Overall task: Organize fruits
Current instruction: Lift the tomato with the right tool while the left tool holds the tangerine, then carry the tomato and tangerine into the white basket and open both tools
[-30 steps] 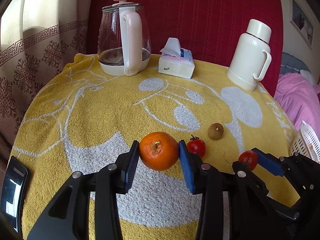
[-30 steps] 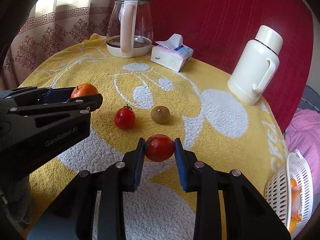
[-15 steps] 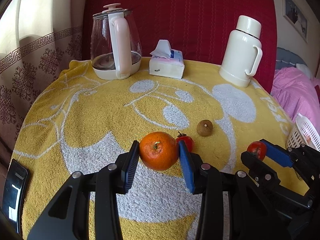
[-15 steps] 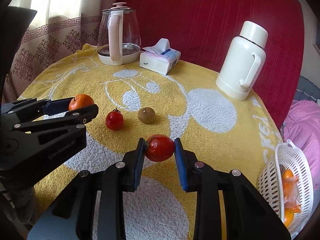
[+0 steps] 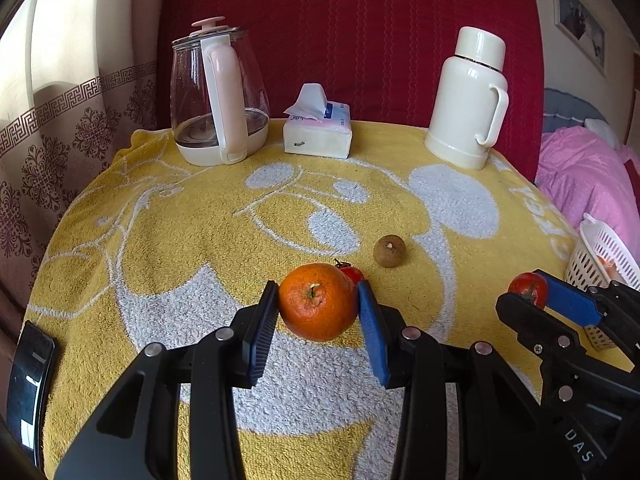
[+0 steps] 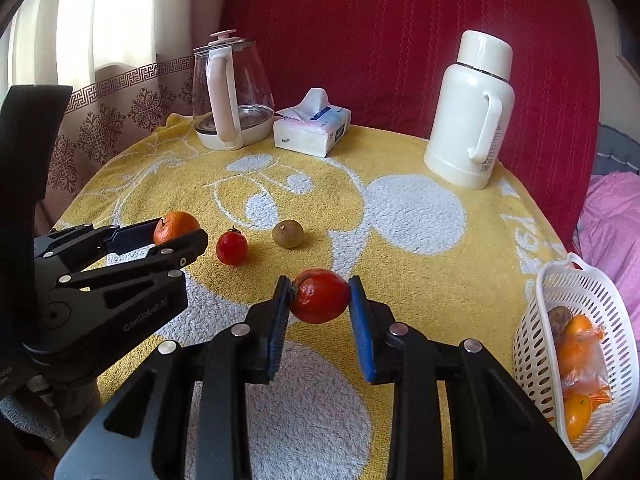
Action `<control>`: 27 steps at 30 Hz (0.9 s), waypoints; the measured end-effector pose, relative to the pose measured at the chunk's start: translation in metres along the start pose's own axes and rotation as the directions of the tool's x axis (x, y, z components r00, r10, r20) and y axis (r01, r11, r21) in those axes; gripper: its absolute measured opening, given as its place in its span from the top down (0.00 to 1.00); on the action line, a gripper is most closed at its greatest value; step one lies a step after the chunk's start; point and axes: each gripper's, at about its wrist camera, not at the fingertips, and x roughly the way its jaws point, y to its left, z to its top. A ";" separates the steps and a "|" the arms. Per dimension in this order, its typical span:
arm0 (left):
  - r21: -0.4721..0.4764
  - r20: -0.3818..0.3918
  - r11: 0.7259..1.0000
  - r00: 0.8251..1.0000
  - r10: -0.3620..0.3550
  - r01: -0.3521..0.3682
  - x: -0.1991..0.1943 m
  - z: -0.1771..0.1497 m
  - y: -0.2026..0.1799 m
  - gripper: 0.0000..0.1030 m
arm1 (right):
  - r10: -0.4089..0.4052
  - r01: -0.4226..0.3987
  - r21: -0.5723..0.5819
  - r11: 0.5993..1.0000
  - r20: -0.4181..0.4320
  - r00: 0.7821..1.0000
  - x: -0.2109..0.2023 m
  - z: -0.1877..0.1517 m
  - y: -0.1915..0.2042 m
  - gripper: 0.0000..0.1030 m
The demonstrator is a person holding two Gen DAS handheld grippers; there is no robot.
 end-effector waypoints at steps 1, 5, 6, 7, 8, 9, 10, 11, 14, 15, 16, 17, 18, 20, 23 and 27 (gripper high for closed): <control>0.004 0.001 1.000 1.000 -0.002 0.002 0.000 0.000 -0.001 0.61 | 0.006 -0.006 0.010 1.000 0.003 1.000 -0.002 0.000 -0.002 0.71; 0.018 -0.001 1.000 1.000 -0.010 0.010 -0.001 -0.002 -0.007 0.61 | 0.028 -0.029 0.055 0.998 0.022 0.999 -0.012 0.000 -0.014 0.70; 0.021 -0.001 1.000 1.000 -0.012 0.012 -0.002 -0.003 -0.008 0.61 | 0.031 -0.033 0.063 0.997 0.026 0.999 -0.014 0.000 -0.017 0.71; 0.024 -0.001 1.000 1.000 -0.014 0.014 -0.002 -0.003 -0.009 0.61 | 0.032 -0.034 0.070 0.997 0.030 0.999 -0.017 -0.001 -0.019 0.71; 0.026 -0.002 1.000 1.000 -0.015 0.015 -0.002 -0.004 -0.010 0.61 | 0.032 -0.034 0.076 0.997 0.033 0.999 -0.019 -0.001 -0.021 0.71; 0.029 -0.002 0.999 1.000 -0.017 0.017 -0.002 -0.004 -0.012 0.61 | 0.034 -0.037 0.082 0.996 0.036 0.999 -0.021 -0.002 -0.023 0.71; 0.031 -0.002 0.999 1.000 -0.018 0.018 -0.002 -0.004 -0.012 0.61 | 0.036 -0.039 0.090 0.995 0.039 0.999 -0.024 -0.002 -0.026 0.71; 0.034 -0.002 0.999 1.000 -0.019 0.019 -0.002 -0.005 -0.013 0.61 | 0.038 -0.041 0.097 0.994 0.041 0.998 -0.026 -0.003 -0.028 0.71; 0.039 -0.003 0.999 1.000 -0.024 0.024 -0.003 -0.006 -0.016 0.61 | 0.036 -0.042 0.118 0.992 0.050 0.998 -0.034 -0.004 -0.035 0.71; 0.042 -0.003 0.999 1.000 -0.026 0.026 -0.003 -0.007 -0.017 0.61 | 0.035 -0.042 0.125 0.991 0.053 0.998 -0.037 -0.005 -0.038 0.71; 0.044 -0.003 0.999 1.000 -0.027 0.027 -0.003 -0.007 -0.018 0.61 | 0.035 -0.042 0.134 0.990 0.057 0.998 -0.039 -0.005 -0.041 0.71; 0.046 -0.004 0.999 1.000 -0.029 0.029 -0.003 -0.007 -0.019 0.61 | 0.034 -0.042 0.142 0.989 0.061 0.998 -0.042 -0.005 -0.045 0.71; 0.047 -0.004 0.998 1.000 -0.030 0.030 -0.003 -0.007 -0.020 0.61 | 0.030 -0.040 0.151 0.988 0.065 0.997 -0.046 -0.006 -0.048 0.71; 0.050 -0.005 0.998 0.999 -0.033 0.033 -0.003 -0.008 -0.021 0.61 | 0.017 -0.029 0.168 0.985 0.074 0.997 -0.052 -0.006 -0.057 0.71; 0.053 -0.005 0.998 0.999 -0.035 0.035 -0.003 -0.008 -0.022 0.61 | -0.014 -0.002 0.195 0.981 0.083 0.996 -0.063 -0.008 -0.073 0.71; 0.058 -0.008 0.998 0.999 -0.037 0.038 -0.003 -0.010 -0.025 0.61 | -0.067 0.044 0.252 0.967 0.084 0.994 -0.075 -0.015 -0.103 0.71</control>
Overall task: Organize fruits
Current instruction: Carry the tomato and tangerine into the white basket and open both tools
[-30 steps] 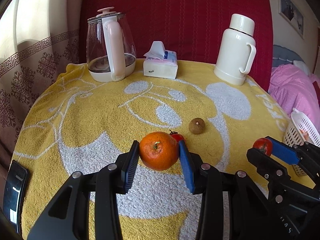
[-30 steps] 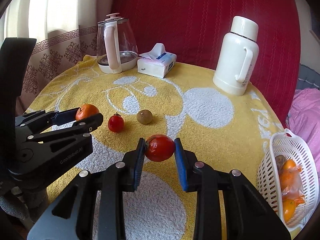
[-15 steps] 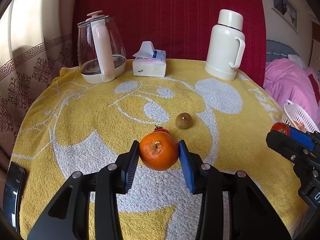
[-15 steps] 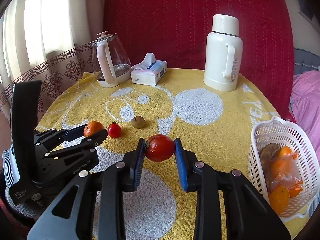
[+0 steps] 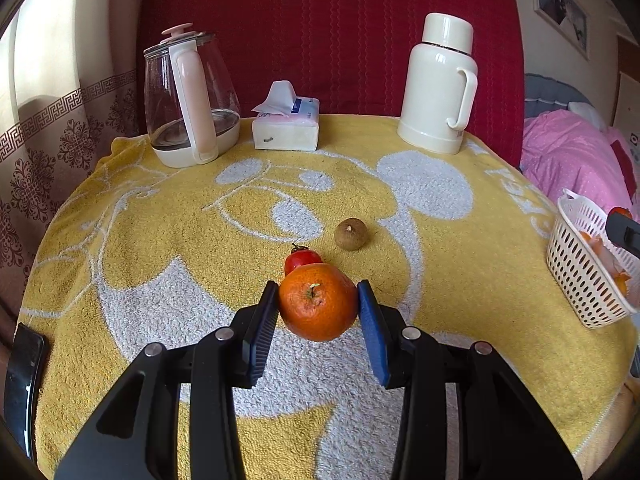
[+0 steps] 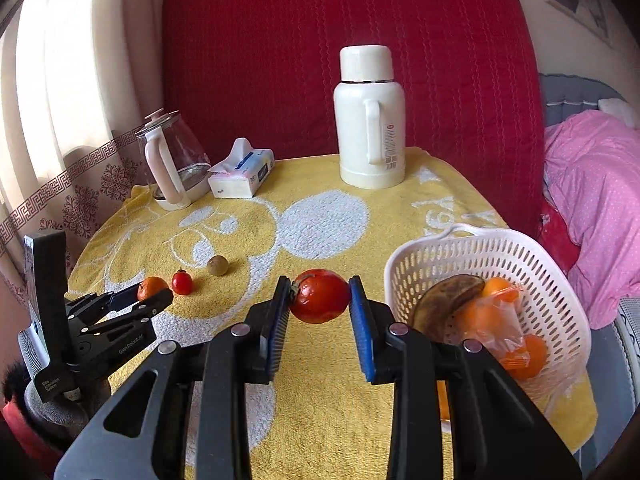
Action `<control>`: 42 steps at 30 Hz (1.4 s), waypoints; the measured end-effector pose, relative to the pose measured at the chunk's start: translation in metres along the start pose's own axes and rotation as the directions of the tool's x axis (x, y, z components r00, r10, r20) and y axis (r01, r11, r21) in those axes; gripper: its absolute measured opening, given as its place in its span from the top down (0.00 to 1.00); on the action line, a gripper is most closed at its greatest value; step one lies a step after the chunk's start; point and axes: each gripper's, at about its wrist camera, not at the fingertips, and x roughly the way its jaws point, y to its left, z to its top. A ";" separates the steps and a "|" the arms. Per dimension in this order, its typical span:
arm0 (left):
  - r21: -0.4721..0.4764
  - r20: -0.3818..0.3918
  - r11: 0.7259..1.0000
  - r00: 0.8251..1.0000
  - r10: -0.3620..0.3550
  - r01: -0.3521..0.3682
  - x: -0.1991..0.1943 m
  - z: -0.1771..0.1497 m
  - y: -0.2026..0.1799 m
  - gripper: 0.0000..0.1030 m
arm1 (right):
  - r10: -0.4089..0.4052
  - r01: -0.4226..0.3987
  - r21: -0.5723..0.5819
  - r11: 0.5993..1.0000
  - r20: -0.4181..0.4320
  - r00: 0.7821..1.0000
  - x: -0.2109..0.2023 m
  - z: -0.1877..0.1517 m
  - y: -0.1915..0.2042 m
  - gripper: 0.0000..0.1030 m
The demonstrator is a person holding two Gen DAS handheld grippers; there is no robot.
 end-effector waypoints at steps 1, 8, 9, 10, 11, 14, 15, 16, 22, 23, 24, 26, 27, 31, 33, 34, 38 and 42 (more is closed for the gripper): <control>0.003 -0.001 1.000 1.000 -0.001 0.001 0.000 0.000 -0.001 0.61 | -0.013 0.013 0.019 1.000 0.001 1.000 -0.003 0.000 -0.010 0.71; 0.018 -0.008 1.000 1.000 -0.004 0.004 0.001 -0.001 -0.008 0.61 | -0.100 0.100 0.135 0.986 -0.011 0.995 -0.020 -0.007 -0.072 0.71; 0.018 -0.009 1.000 1.000 -0.004 0.004 0.001 -0.001 -0.008 0.61 | -0.105 0.106 0.148 0.983 -0.014 0.994 -0.021 -0.008 -0.078 0.71; 0.018 -0.010 1.000 1.000 -0.005 0.005 0.001 -0.001 -0.009 0.61 | -0.109 0.110 0.160 0.981 -0.018 0.994 -0.023 -0.010 -0.084 0.71; 0.016 -0.013 1.000 1.000 -0.007 0.007 0.001 0.000 -0.009 0.61 | -0.113 0.115 0.170 0.979 -0.023 0.993 -0.024 -0.011 -0.090 0.71; 0.014 -0.020 1.000 1.000 -0.015 0.015 0.001 0.001 -0.011 0.61 | -0.118 0.123 0.198 0.972 -0.038 0.992 -0.027 -0.017 -0.103 0.69; 0.015 -0.021 1.000 1.000 -0.018 0.018 0.001 0.001 -0.013 0.61 | -0.119 0.125 0.207 0.970 -0.039 0.992 -0.027 -0.019 -0.107 0.64; 0.018 -0.021 1.000 1.000 -0.022 0.022 0.000 0.002 -0.015 0.61 | -0.120 0.126 0.217 0.968 -0.037 0.992 -0.028 -0.020 -0.110 0.60; 0.053 -0.015 0.997 0.998 -0.055 0.056 -0.007 0.006 -0.034 0.61 | -0.125 0.123 0.247 0.961 -0.010 0.992 -0.034 -0.020 -0.121 0.56; 0.058 -0.013 0.996 0.998 -0.065 0.066 -0.008 0.008 -0.039 0.61 | -0.125 0.123 0.253 0.960 -0.006 0.992 -0.034 -0.020 -0.123 0.56; 0.063 -0.012 0.995 0.997 -0.076 0.076 -0.010 0.009 -0.044 0.61 | -0.126 0.122 0.258 0.958 -0.001 0.992 -0.034 -0.019 -0.124 0.55; 0.077 -0.012 0.993 0.995 -0.094 0.095 -0.012 0.012 -0.054 0.61 | -0.128 0.123 0.263 0.957 0.002 0.992 -0.035 -0.019 -0.127 0.53; 0.085 -0.011 0.991 0.994 -0.106 0.106 -0.014 0.013 -0.060 0.61 | -0.130 0.125 0.264 0.956 0.003 0.992 -0.034 -0.018 -0.129 0.52; 0.110 -0.010 0.982 0.988 -0.152 0.152 -0.017 0.022 -0.084 0.61 | -0.134 0.127 0.260 0.957 0.009 0.991 -0.034 -0.017 -0.132 0.50; 0.118 -0.007 0.978 0.985 -0.174 0.173 -0.018 0.026 -0.096 0.61 | -0.136 0.129 0.252 0.959 0.010 0.991 -0.034 -0.018 -0.133 0.50; 0.122 -0.005 0.975 0.983 -0.184 0.183 -0.019 0.029 -0.101 0.61 | -0.133 0.128 0.247 0.961 0.007 0.991 -0.033 -0.018 -0.134 0.50; 0.138 -0.001 0.966 0.975 -0.221 0.219 -0.020 0.036 -0.122 0.61 | -0.136 0.134 0.225 0.965 -0.007 0.991 -0.030 -0.021 -0.134 0.49; 0.150 -0.002 0.953 0.964 -0.266 0.263 -0.020 0.042 -0.141 0.61 | -0.144 0.140 0.228 0.964 0.000 0.990 -0.031 -0.023 -0.137 0.48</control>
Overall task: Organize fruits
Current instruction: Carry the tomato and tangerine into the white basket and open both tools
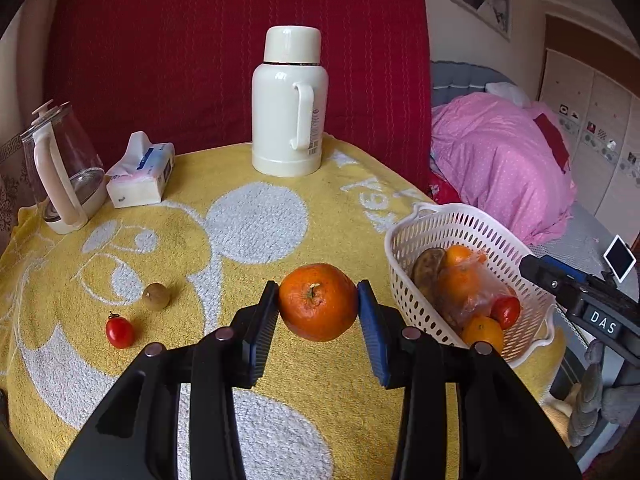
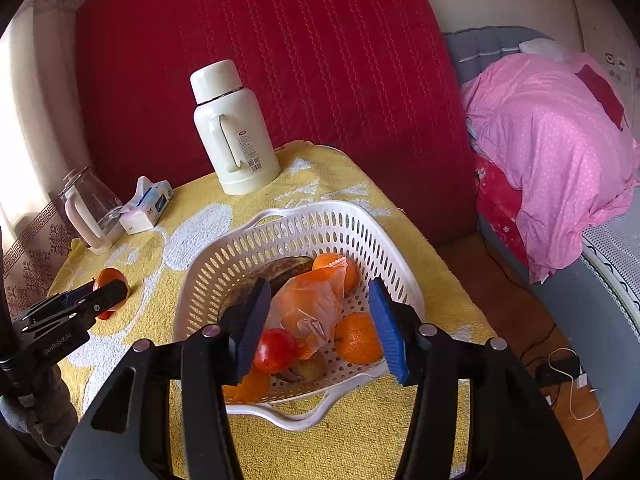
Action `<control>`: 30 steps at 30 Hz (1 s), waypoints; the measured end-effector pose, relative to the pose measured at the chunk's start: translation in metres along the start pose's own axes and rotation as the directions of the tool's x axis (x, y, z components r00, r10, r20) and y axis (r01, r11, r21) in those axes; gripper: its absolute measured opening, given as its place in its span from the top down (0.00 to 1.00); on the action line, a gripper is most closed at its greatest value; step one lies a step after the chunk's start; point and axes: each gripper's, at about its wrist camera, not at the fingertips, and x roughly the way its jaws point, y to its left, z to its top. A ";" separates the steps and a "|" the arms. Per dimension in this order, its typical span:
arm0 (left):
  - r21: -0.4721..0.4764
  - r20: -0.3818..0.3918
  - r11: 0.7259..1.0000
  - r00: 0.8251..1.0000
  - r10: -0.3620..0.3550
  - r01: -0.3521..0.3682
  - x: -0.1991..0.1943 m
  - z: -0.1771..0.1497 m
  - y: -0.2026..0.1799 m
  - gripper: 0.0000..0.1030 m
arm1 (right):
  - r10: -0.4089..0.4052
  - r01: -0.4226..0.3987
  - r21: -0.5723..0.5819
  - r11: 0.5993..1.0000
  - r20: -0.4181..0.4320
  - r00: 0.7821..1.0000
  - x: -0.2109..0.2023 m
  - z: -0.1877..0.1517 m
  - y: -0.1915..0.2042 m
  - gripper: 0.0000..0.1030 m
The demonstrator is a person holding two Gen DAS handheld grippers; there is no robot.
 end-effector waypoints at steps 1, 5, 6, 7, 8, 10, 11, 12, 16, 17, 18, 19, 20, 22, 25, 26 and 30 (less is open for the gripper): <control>0.000 0.000 1.000 1.000 -0.015 0.015 0.002 0.002 -0.004 0.61 | 0.001 -0.001 0.007 1.000 -0.001 1.000 0.000 0.000 -0.001 0.48; 0.003 -0.001 0.997 0.997 -0.074 0.074 0.010 0.009 -0.022 0.61 | 0.003 -0.003 0.022 1.000 0.004 1.000 -0.001 0.000 -0.004 0.46; 0.004 -0.001 0.996 0.996 -0.088 0.088 0.013 0.011 -0.026 0.61 | 0.003 -0.003 0.025 1.000 0.008 1.000 -0.002 0.000 -0.005 0.45; 0.005 0.002 0.995 0.995 -0.103 0.103 0.014 0.012 -0.031 0.61 | 0.001 -0.002 0.027 1.000 0.011 1.000 -0.002 0.000 -0.005 0.45; 0.006 0.005 0.993 0.993 -0.116 0.116 0.017 0.014 -0.034 0.61 | -0.001 0.001 0.029 1.000 0.016 1.000 -0.003 0.001 -0.006 0.45; 0.008 0.011 0.990 0.990 -0.139 0.139 0.021 0.016 -0.042 0.61 | -0.006 0.005 0.034 0.999 0.023 1.000 -0.004 0.002 -0.007 0.44; 0.012 0.012 0.988 0.988 -0.152 0.151 0.024 0.017 -0.046 0.60 | -0.007 0.006 0.039 0.999 0.026 1.000 -0.005 0.002 -0.008 0.42; 0.019 0.010 0.986 0.986 -0.164 0.164 0.025 0.017 -0.049 0.59 | -0.010 0.008 0.044 0.999 0.029 1.000 -0.004 0.002 -0.009 0.41; 0.026 0.041 0.984 0.983 -0.178 0.177 0.020 0.018 -0.050 0.34 | -0.019 0.017 0.055 0.998 0.035 0.999 -0.005 0.003 -0.012 0.40; 0.026 0.044 0.984 0.983 -0.177 0.176 0.019 0.019 -0.048 0.34 | -0.020 0.017 0.057 0.998 0.037 0.999 -0.005 0.003 -0.012 0.40; 0.017 0.049 0.984 0.983 -0.175 0.175 0.017 0.019 -0.045 0.34 | -0.020 0.018 0.058 0.998 0.039 0.999 -0.005 0.003 -0.012 0.40; 0.005 0.056 0.985 0.983 -0.173 0.173 0.015 0.020 -0.041 0.34 | -0.021 0.019 0.058 0.998 0.040 0.999 -0.005 0.003 -0.013 0.40; -0.005 0.061 0.986 0.984 -0.169 0.169 0.013 0.021 -0.037 0.34 | -0.021 0.018 0.060 0.998 0.040 0.999 -0.005 0.003 -0.013 0.40; -0.018 0.072 0.987 0.985 -0.156 0.157 0.011 0.022 -0.029 0.34 | -0.021 0.019 0.061 0.998 0.042 0.999 -0.006 0.003 -0.012 0.40; -0.025 0.084 0.991 0.988 -0.129 0.131 0.008 0.021 -0.021 0.34 | -0.021 0.018 0.061 0.998 0.044 0.999 -0.006 0.003 -0.012 0.39; -0.025 0.083 0.992 0.989 -0.121 0.123 0.007 0.021 -0.019 0.34 | -0.020 0.018 0.061 0.998 0.044 0.999 -0.006 0.003 -0.012 0.39; -0.024 0.078 0.995 0.993 -0.093 0.096 0.006 0.018 -0.017 0.32 | -0.017 0.015 0.057 0.998 0.043 0.999 -0.006 0.002 -0.010 0.38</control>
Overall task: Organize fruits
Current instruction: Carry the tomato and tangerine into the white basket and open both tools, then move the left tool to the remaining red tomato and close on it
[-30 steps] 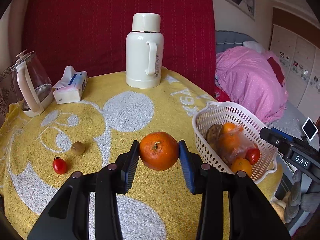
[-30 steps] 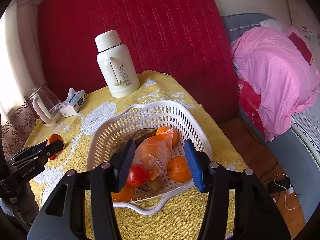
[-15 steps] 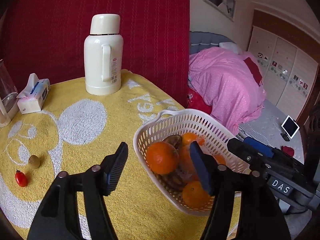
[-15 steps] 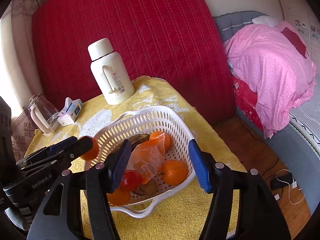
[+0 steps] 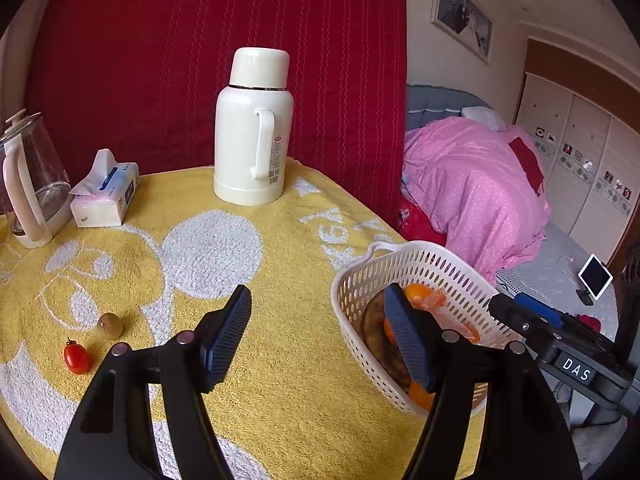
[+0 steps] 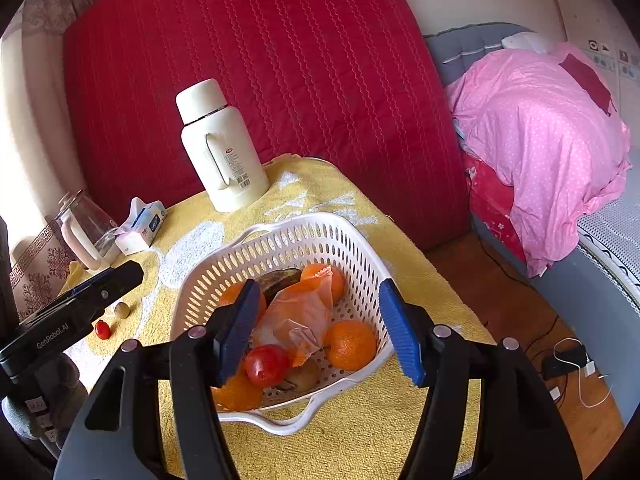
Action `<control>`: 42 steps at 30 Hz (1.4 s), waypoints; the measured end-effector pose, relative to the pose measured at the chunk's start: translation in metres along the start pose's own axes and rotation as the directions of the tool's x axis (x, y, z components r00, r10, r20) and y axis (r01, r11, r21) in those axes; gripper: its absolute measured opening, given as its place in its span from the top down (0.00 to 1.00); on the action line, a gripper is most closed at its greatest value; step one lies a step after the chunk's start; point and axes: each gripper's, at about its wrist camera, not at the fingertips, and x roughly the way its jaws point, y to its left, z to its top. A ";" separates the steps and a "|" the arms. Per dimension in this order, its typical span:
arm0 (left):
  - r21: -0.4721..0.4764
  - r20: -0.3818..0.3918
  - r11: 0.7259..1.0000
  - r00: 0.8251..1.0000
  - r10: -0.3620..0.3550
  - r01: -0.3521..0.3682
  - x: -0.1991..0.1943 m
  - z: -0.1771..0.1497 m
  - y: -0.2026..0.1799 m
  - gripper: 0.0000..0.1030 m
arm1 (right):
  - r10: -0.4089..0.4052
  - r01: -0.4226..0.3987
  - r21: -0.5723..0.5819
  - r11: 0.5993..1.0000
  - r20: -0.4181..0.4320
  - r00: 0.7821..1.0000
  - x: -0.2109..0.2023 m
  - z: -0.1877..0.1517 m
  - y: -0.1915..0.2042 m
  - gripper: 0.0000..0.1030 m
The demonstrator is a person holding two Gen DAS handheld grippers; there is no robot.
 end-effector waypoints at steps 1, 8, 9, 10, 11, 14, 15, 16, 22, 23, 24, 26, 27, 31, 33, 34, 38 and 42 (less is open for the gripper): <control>0.000 -0.001 1.000 1.000 0.005 -0.005 0.000 -0.001 0.001 0.31 | 0.002 -0.002 0.000 1.000 0.000 1.000 0.000 0.000 0.000 0.38; 0.023 0.006 0.998 0.998 0.060 -0.060 -0.002 -0.006 0.004 0.29 | 0.011 -0.011 -0.006 1.000 0.003 1.000 0.000 -0.002 0.005 0.38; 0.025 0.012 0.997 0.998 0.067 -0.068 -0.003 -0.006 0.006 0.29 | 0.016 -0.016 -0.008 1.000 0.005 1.000 -0.001 -0.002 0.007 0.38; 0.025 0.017 0.997 0.997 0.075 -0.075 -0.004 -0.006 0.007 0.29 | 0.021 -0.021 -0.012 1.000 0.007 1.000 -0.001 -0.002 0.009 0.38; 0.023 0.019 0.996 0.996 0.082 -0.083 -0.005 -0.006 0.010 0.29 | 0.026 -0.026 -0.016 1.000 0.011 1.000 -0.003 -0.002 0.011 0.38; 0.009 0.023 0.995 0.995 0.097 -0.098 -0.009 -0.005 0.018 0.29 | 0.044 -0.043 -0.036 0.998 0.024 0.999 -0.008 -0.003 0.019 0.38; 0.005 0.023 0.994 0.994 0.106 -0.106 -0.010 -0.005 0.021 0.29 | 0.049 -0.048 -0.046 0.998 0.027 0.998 -0.009 -0.004 0.022 0.38; 0.001 0.024 0.993 0.993 0.115 -0.115 -0.011 -0.005 0.023 0.29 | 0.057 -0.055 -0.056 0.997 0.029 0.998 -0.011 -0.004 0.026 0.38; -0.030 0.029 0.985 0.985 0.169 -0.168 -0.020 -0.004 0.046 0.29 | 0.105 -0.103 -0.107 0.989 0.017 0.994 -0.013 -0.010 0.049 0.38; -0.037 0.029 0.983 0.983 0.179 -0.178 -0.022 -0.005 0.051 0.29 | 0.112 -0.110 -0.114 0.987 0.014 0.994 -0.013 -0.010 0.053 0.38; -0.045 0.027 0.981 0.982 0.189 -0.188 -0.023 -0.005 0.056 0.29 | 0.119 -0.116 -0.120 0.986 0.010 0.993 -0.012 -0.011 0.056 0.38; -0.059 0.021 0.976 0.977 0.210 -0.209 -0.026 -0.007 0.066 0.29 | 0.130 -0.129 -0.131 0.983 0.001 0.992 -0.012 -0.013 0.062 0.38; -0.064 0.018 0.973 0.975 0.222 -0.220 -0.027 -0.008 0.071 0.29 | 0.135 -0.134 -0.135 0.982 -0.003 0.991 -0.011 -0.013 0.065 0.38; -0.080 0.006 0.961 0.964 0.267 -0.266 -0.033 -0.012 0.093 0.29 | 0.154 -0.155 -0.152 0.976 -0.021 0.988 -0.009 -0.017 0.077 0.38; -0.092 0.002 0.954 0.958 0.286 -0.285 -0.037 -0.014 0.103 0.29 | 0.163 -0.166 -0.159 0.973 -0.031 0.986 -0.007 -0.019 0.082 0.38; -0.098 0.000 0.951 0.955 0.295 -0.294 -0.038 -0.015 0.108 0.29 | 0.168 -0.172 -0.164 0.971 -0.036 0.985 -0.006 -0.020 0.086 0.38; -0.123 -0.009 0.936 0.943 0.332 -0.331 -0.043 -0.020 0.129 0.29 | 0.186 -0.193 -0.182 0.964 -0.053 0.981 -0.002 -0.024 0.099 0.38; -0.162 -0.031 0.918 0.931 0.363 -0.363 -0.044 -0.024 0.152 0.30 | 0.204 -0.214 -0.195 0.957 -0.070 0.976 0.001 -0.028 0.111 0.38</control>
